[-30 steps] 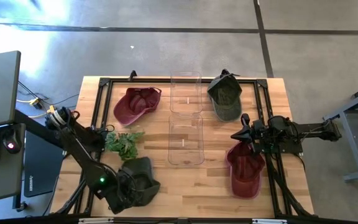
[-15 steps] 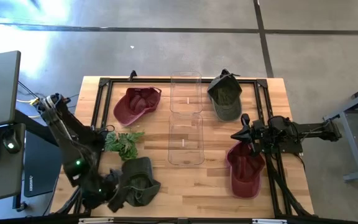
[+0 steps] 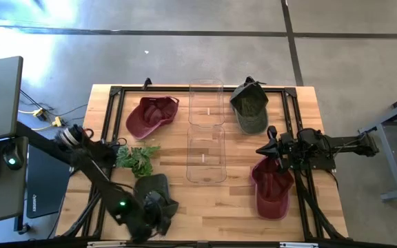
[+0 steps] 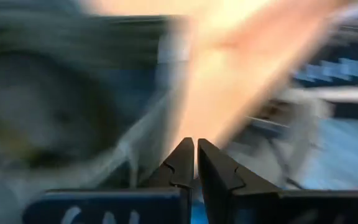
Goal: Pick & Place hat
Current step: Put the bottom black cap into the bottom transparent bin
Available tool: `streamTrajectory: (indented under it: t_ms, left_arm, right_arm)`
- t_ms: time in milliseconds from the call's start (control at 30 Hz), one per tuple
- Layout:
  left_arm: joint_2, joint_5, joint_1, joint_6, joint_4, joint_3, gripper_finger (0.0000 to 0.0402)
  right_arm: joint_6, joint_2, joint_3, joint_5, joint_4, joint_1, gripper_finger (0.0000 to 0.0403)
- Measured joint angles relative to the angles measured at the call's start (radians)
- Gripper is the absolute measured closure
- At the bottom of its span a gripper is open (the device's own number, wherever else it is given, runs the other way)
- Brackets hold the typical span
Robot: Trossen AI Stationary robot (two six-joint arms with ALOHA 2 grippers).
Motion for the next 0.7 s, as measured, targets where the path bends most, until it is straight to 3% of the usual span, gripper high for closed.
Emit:
streamTrajectory:
  t_ms: [100,200,400,567,700]
  left_arm:
    - [0.069,0.107,0.039,-0.098,-0.149,0.000,0.0399]
    - [0.119,0.143,0.084,-0.100,-0.181,0.000,0.0395]
    - [0.069,0.311,0.159,0.114,-0.132,0.010,0.0394]
    - [-0.026,0.336,0.163,0.259,-0.136,0.059,0.0389]
    - [-0.057,0.335,0.110,0.372,-0.104,0.087,0.0360]
  right_arm:
    - [0.000,0.000,0.000,0.000,0.000,0.000,0.0402]
    - [0.000,0.000,0.000,0.000,0.000,0.000,0.0402]
    - [0.000,0.000,0.000,0.000,0.000,0.000,0.0402]
    - [0.000,0.000,0.000,0.000,0.000,0.000,0.0402]
    - [0.000,0.000,0.000,0.000,0.000,0.000,0.0402]
